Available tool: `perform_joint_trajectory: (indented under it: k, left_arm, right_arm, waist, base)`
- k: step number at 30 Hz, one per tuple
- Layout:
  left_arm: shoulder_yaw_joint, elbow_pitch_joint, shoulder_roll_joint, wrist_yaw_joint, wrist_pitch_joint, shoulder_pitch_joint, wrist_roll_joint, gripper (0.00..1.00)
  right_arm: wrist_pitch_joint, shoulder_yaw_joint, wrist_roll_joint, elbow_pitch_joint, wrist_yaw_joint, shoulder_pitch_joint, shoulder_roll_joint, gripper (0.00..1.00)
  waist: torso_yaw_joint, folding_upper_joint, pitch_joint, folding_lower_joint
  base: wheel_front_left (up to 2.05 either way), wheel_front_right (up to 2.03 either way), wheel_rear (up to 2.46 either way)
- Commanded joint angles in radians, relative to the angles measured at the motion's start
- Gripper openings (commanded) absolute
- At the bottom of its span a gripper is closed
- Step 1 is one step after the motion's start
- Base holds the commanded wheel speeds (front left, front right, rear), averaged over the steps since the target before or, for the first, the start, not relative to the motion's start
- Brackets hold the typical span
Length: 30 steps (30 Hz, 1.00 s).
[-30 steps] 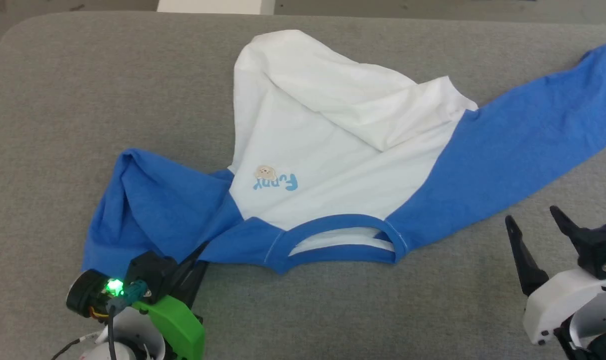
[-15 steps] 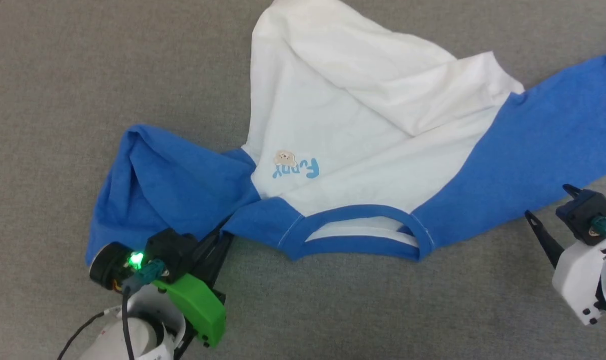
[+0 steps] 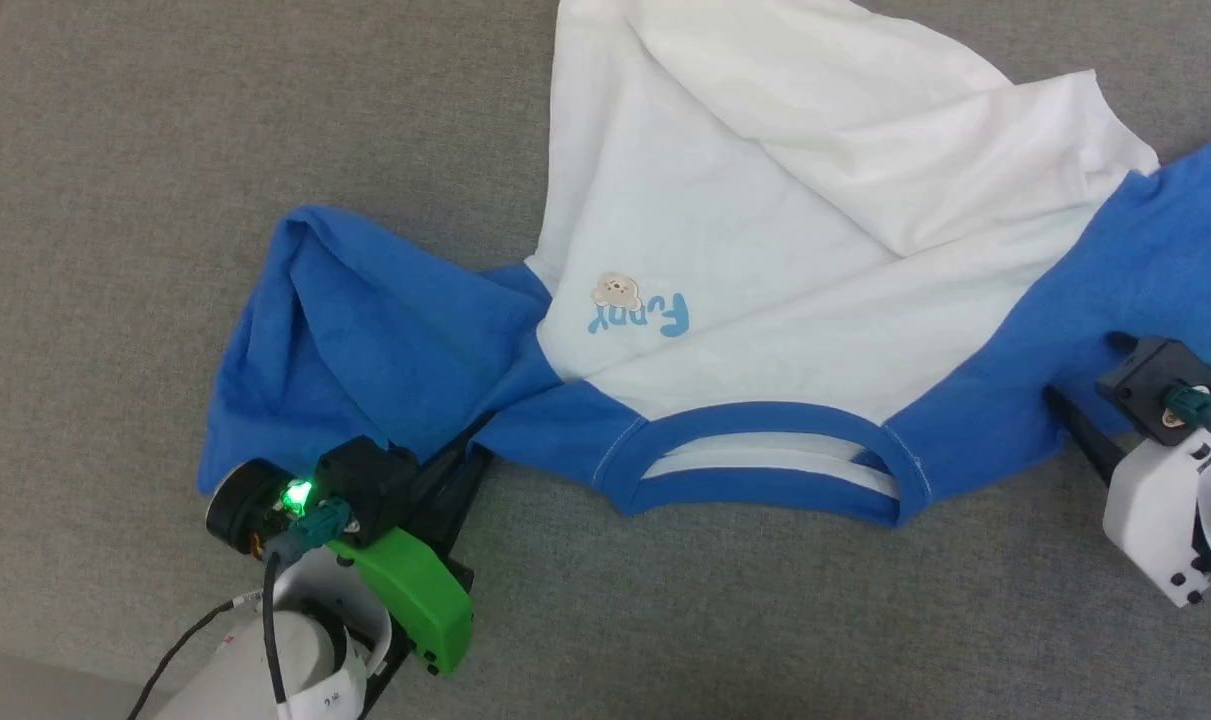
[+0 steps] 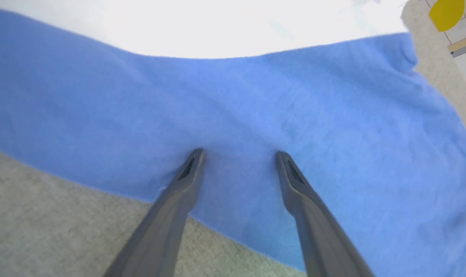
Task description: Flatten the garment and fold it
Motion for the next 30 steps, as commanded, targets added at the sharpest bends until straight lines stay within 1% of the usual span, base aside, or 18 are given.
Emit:
perform_joint_trajectory:
  k: [1,4,7,11,16,21,25,28,30]
  left_arm:
    - [0.004,0.004,-0.005,-0.001,-0.006,-0.016,-0.006,0.00]
    - [0.008,0.010,-0.008,-0.002,-0.015,-0.017,-0.016,0.00]
    - [0.018,0.013,-0.015,-0.003,-0.031,-0.019,-0.031,0.00]
    - [0.050,0.008,-0.028,0.004,-0.071,-0.024,-0.057,0.00]
    - [0.108,-0.025,-0.036,0.034,-0.123,-0.023,-0.084,0.00]
    - [0.168,-0.091,-0.036,0.070,-0.167,-0.028,-0.100,0.00]
    - [0.211,-0.157,-0.032,0.102,-0.180,-0.055,-0.098,0.00]
    - [0.238,-0.202,-0.028,0.123,-0.172,-0.090,-0.096,0.00]
    - [0.250,-0.226,-0.016,0.129,-0.155,-0.122,-0.088,0.00]
  right_arm:
    - [0.038,0.042,0.007,0.074,-0.001,0.023,0.023,0.00]
    - [0.021,0.035,0.012,0.108,-0.001,0.014,0.043,0.00]
    - [-0.034,0.002,-0.004,0.136,-0.001,0.008,0.082,0.00]
    - [-0.143,-0.082,-0.042,0.151,-0.001,-0.004,0.182,0.00]
    - [-0.263,-0.200,-0.092,0.130,-0.001,-0.008,0.320,0.00]
    - [-0.348,-0.289,-0.142,0.067,-0.001,-0.024,0.419,0.00]
    - [-0.384,-0.328,-0.169,0.002,-0.001,-0.050,0.461,0.00]
    - [-0.396,-0.343,-0.183,-0.042,-0.001,-0.079,0.477,0.00]
    - [-0.400,-0.348,-0.193,-0.068,-0.001,-0.106,0.483,0.00]
  waist:
    - [-0.001,0.0000,-0.001,0.0000]
    - [-0.013,0.0000,-0.012,0.0000]
    - [-0.029,0.0000,-0.028,0.0000]
    - [-0.060,0.0000,-0.070,0.0000]
    - [-0.100,0.0000,-0.146,0.0000]
    - [-0.135,0.0000,-0.228,0.0000]
    - [-0.152,0.0000,-0.285,0.0000]
    - [-0.161,0.0000,-0.318,0.0000]
    - [-0.166,0.0000,-0.341,0.0000]
  base:
    - [0.00,0.00,0.00]
    - [0.00,0.00,0.00]
    - [0.00,0.00,0.00]
    - [0.00,0.00,0.00]
    - [0.00,0.00,0.00]
    - [0.00,0.00,0.00]
    - [0.00,0.00,0.00]
    - [0.00,0.00,0.00]
    - [0.00,0.00,0.00]
